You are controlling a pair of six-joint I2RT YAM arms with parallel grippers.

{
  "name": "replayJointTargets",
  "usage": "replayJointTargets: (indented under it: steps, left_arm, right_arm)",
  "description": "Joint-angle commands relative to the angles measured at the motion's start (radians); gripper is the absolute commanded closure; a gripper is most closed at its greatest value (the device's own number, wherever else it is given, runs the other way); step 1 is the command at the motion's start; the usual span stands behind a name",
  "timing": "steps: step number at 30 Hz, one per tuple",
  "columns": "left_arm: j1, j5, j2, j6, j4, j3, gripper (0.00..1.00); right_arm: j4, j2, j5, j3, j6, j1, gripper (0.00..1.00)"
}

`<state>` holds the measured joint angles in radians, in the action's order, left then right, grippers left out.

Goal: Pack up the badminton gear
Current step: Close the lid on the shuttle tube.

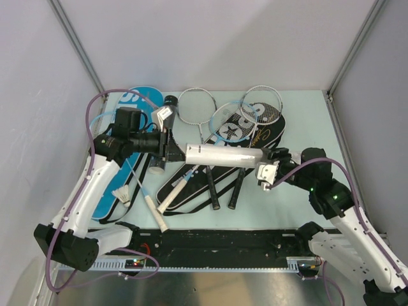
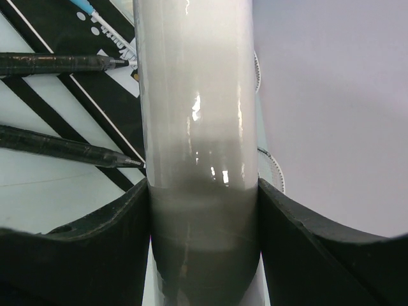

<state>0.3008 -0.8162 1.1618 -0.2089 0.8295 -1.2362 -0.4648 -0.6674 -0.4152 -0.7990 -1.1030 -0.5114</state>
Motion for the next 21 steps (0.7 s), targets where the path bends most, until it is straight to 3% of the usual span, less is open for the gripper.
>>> replayJointTargets:
  steps: [1, 21]
  left_arm:
    - [0.015, -0.063, -0.022, -0.015, -0.013, -0.005, 0.63]
    - [0.03, -0.041, 0.084, 0.012, -0.013, -0.088, 0.62]
  right_arm:
    - [0.13, -0.015, -0.025, -0.025, 0.024, -0.019, 0.66]
    - [0.153, -0.038, -0.15, -0.025, 0.009, -0.009, 0.64]
